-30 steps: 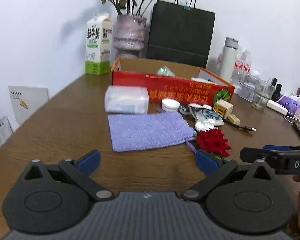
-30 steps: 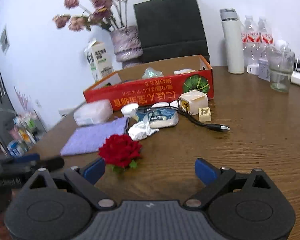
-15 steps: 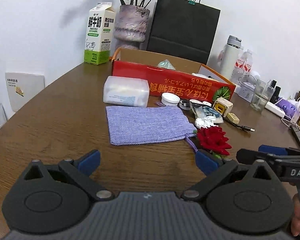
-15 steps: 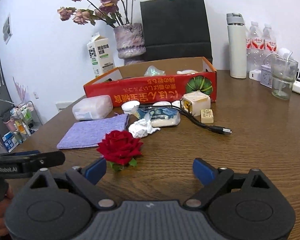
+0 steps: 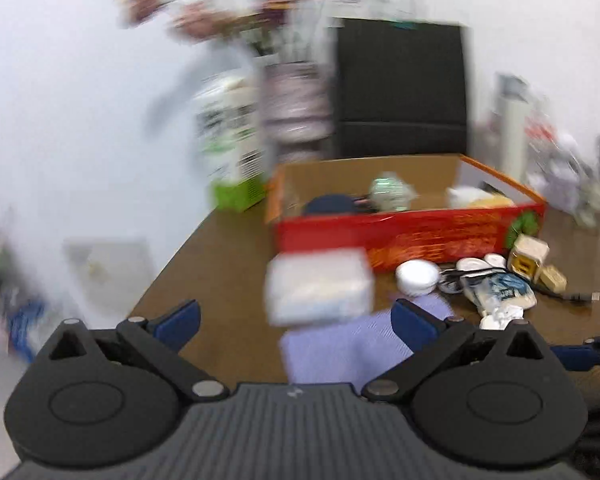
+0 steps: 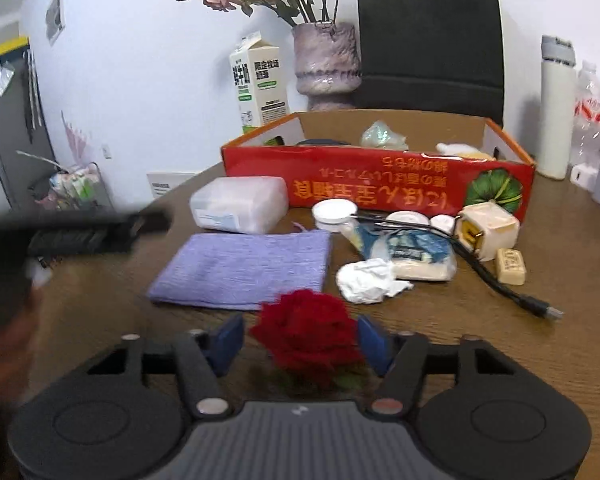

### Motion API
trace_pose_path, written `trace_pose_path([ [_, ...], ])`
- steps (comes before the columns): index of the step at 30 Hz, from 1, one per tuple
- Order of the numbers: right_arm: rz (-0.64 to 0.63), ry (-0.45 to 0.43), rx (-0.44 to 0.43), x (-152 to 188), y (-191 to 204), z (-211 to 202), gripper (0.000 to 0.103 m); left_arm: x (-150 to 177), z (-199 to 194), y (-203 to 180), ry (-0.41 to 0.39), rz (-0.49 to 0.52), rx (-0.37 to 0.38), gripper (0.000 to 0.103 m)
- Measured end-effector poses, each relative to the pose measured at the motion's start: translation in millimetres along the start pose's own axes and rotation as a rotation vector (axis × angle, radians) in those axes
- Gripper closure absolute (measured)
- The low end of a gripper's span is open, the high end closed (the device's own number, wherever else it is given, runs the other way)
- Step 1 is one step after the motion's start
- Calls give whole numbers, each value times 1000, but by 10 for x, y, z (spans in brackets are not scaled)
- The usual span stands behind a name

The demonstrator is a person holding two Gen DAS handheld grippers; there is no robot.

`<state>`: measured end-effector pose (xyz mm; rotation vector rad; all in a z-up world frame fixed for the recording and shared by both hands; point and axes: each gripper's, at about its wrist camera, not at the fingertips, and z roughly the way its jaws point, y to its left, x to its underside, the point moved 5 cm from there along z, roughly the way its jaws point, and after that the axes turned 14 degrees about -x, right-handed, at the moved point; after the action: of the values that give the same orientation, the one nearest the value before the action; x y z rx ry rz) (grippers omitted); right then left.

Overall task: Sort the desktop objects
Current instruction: 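Grasp the plastic tissue box with the left gripper while the right grasps the red rose, then lower the tissue box and rose into the cardboard box and release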

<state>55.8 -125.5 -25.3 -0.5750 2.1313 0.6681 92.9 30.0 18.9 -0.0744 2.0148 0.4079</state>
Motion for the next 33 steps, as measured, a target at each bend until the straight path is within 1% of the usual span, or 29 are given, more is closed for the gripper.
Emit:
trace_pose_path([
  [1, 5, -2, 6, 12, -21, -7, 54, -63, 121, -117, -11, 49, 1, 0],
  [2, 20, 0, 8, 31, -52, -14, 61, -106, 256, -214, -5, 80, -9, 0],
  [3, 38, 3, 5, 50, -85, -27, 62, -126, 388, -283, 13, 91, -26, 0],
  [4, 49, -14, -1, 56, -107, -65, 63, -144, 546, -335, 38, 89, -38, 0],
  [5, 55, -32, -1, 59, -123, -98, 63, -143, 668, -356, 59, 74, -50, 0],
  [6, 60, -50, 6, 64, -143, -128, 64, -128, 781, -356, 85, 50, -57, 5],
  [7, 65, -63, 15, 69, -163, -157, 65, -100, 853, -337, 117, 23, -42, 12],
  [8, 71, -72, 25, 75, -190, -179, 65, -65, 901, -297, 157, -17, -9, 18],
  [9, 79, -77, 34, 74, -217, -191, 65, -32, 927, -255, 190, -66, 26, 20],
  [10, 86, -81, 37, 71, -237, -204, 65, -8, 916, -217, 194, -93, 47, 20],
  [12, 88, -82, 40, 58, -251, -201, 65, 43, 822, -183, 163, -93, 71, 20],
  [15, 68, -67, 43, 54, -231, -166, 66, 39, 604, -97, 118, -125, 60, 20],
  [19, 57, -116, 49, 28, -226, -244, 67, -102, 182, 9, 0, -174, 72, 20],
  [20, 55, -130, 52, 17, -225, -272, 67, -138, 130, 34, -3, -188, 92, 20],
  [22, 62, -151, 44, -16, -235, -321, 67, -200, 85, 101, 30, -232, 149, 20],
  [24, 58, -162, 61, -64, -243, -384, 67, -295, 77, 173, 44, -259, 166, 20],
  [25, 50, -174, 75, -111, -238, -442, 67, -363, 77, 205, 42, -262, 160, 20],
  [28, 7, -243, 80, -350, -218, -655, 67, -626, 117, 209, 24, -255, 143, 20],
  [31, -28, -297, 96, -783, -295, -796, 67, -1032, 195, 102, -20, -253, 162, 20],
  [33, -53, -320, 117, -1089, -396, -802, 67, -1285, 289, 1, -38, -245, 168, 20],
])
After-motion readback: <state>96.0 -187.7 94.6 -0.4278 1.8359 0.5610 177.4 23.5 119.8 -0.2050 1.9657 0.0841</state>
